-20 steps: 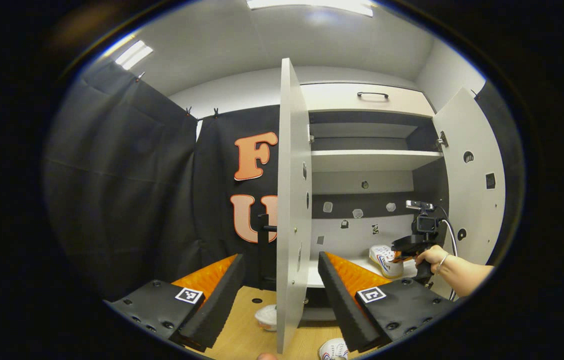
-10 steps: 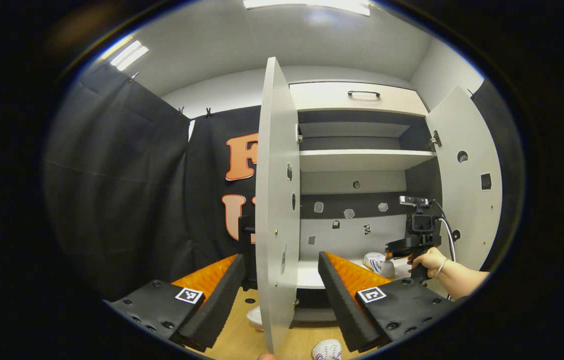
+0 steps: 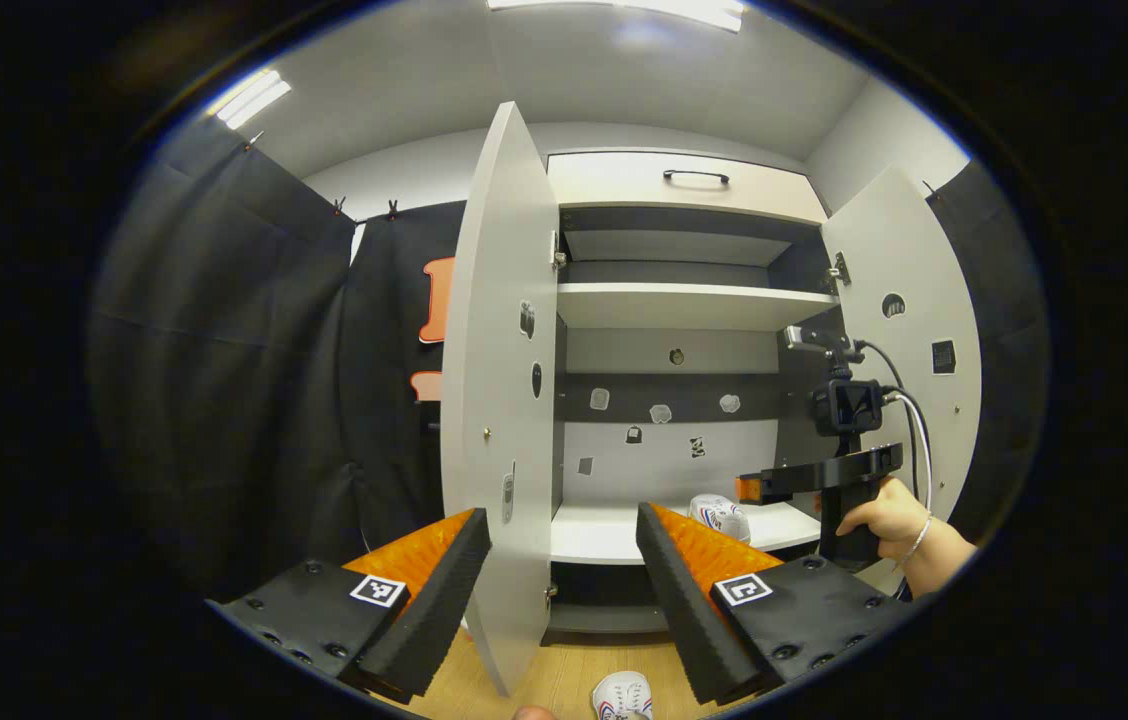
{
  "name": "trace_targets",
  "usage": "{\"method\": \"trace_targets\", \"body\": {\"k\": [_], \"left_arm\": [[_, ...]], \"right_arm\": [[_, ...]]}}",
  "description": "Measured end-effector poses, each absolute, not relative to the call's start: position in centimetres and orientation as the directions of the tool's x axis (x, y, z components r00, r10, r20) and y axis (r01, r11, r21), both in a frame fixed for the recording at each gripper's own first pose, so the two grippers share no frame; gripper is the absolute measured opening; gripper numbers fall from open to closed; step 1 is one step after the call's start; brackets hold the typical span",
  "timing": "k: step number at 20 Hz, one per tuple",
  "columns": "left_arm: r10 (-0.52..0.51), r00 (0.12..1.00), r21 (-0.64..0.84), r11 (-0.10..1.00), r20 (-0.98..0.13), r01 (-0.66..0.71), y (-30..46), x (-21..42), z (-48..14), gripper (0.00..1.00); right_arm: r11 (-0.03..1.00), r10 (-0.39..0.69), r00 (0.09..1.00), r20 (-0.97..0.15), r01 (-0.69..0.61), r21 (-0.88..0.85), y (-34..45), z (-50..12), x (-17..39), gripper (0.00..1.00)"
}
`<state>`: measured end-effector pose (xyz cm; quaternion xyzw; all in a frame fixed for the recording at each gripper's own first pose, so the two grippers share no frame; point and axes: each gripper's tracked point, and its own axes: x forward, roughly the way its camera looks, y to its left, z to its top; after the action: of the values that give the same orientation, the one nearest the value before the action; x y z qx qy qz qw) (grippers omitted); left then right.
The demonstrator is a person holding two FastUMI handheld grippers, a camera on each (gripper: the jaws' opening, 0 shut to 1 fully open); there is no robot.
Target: Grab one shoe with the right hand and put it into the shoe cabinet, grab the other shoe with the left hand and put it into the shoe cabinet; then close the right door with the right hand and the left door with the left hand.
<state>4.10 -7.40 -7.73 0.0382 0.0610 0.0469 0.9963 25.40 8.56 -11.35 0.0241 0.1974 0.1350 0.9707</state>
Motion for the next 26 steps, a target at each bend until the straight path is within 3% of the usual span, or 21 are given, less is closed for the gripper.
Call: {"method": "trace_targets", "body": {"k": [1,2,13,20,26], "left_arm": [[0.089,0.988,0.079,0.994,-0.129,-0.080,-8.0,4.2,-8.5,0.94],[0.079,0.986,0.075,0.995,-0.146,-0.069,-8.5,4.1,-9.3,0.94],[0.053,0.937,0.109,0.994,-0.345,-0.016,-12.3,2.0,-23.7,0.97],[0.044,0.827,0.075,0.997,-0.560,-0.002,-11.7,0.1,-37.3,0.97],[0.050,0.668,0.087,0.996,-0.743,0.022,-10.1,-2.1,-48.7,0.98]], "right_arm": [[0.960,0.280,0.889,-0.362,-0.264,0.093,8.3,-10.7,24.6,0.90],[0.956,0.293,0.889,-0.351,-0.279,0.092,8.2,-10.1,23.7,0.92],[0.915,0.400,0.879,-0.260,-0.370,0.159,5.1,-5.8,17.6,0.92],[0.930,0.362,0.903,-0.231,-0.334,0.153,2.0,-5.2,16.3,0.92],[0.934,0.352,0.902,-0.250,-0.324,0.148,1.6,-6.2,15.6,0.92]]}}
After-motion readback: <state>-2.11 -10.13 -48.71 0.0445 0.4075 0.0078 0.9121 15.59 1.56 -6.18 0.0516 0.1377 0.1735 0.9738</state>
